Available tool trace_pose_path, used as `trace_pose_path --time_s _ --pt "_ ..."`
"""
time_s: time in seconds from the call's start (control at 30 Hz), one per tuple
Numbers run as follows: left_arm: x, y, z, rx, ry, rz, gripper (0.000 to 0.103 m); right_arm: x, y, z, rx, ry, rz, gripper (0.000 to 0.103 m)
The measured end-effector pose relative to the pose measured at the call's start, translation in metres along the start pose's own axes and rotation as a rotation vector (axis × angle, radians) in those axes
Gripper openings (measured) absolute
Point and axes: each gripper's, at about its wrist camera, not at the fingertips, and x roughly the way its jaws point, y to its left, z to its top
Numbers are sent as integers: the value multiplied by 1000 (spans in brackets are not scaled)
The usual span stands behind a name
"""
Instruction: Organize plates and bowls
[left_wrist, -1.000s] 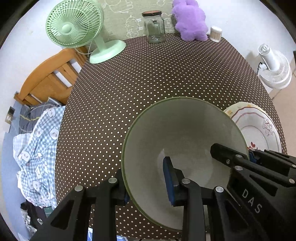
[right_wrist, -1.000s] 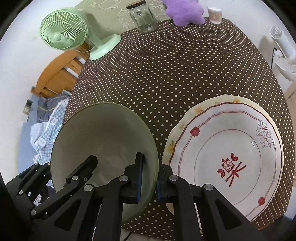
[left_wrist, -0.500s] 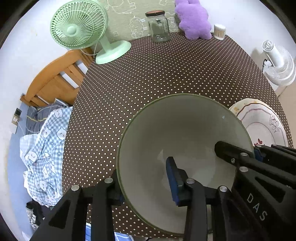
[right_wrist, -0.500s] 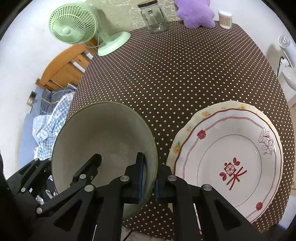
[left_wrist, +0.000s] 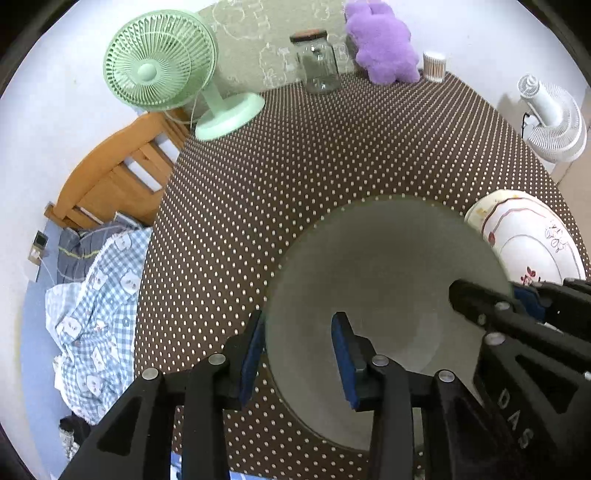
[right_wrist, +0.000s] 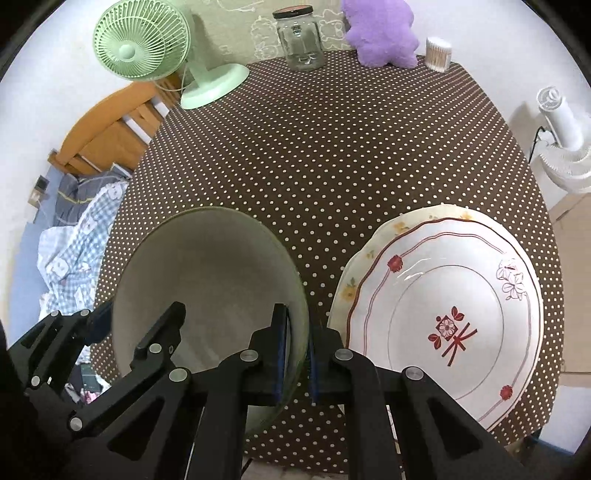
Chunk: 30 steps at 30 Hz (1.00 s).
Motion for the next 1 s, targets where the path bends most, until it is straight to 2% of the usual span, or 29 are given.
trace_pose_path --time_s 0.07,0.3,0.47,0.5,0.57,0.6,0.67,0.73,0.8,1.0 --pt "0 2 1 5 -20 1 36 1 1 0 6 -1 -10 14" --pt "6 8 -1 -20 -30 -85 40 2 10 -1 5 -7 -63 14" --pt "17 19 -2 -69 3 -194 43 3 11 -1 17 -12 -97 16" --pt "19 18 -3 -79 9 -214 47 4 11 -1 15 -13 -100 16" --pt "25 25 -3 -92 24 -302 56 5 13 -2 7 -17 -114 17" --pt "27 28 -5 -101 26 -327 56 5 12 -3 16 -15 -112 18" --pt "30 32 -6 -114 27 -344 58 6 11 -4 33 -18 -106 25" --pt "33 38 -7 -135 29 -366 61 3 8 -8 49 -35 -117 47" --pt "33 41 -6 -134 21 -373 67 -1 5 -10 69 -56 -111 60" --pt "30 47 -8 -113 -3 -391 82 -8 -4 -18 128 -92 -78 66"
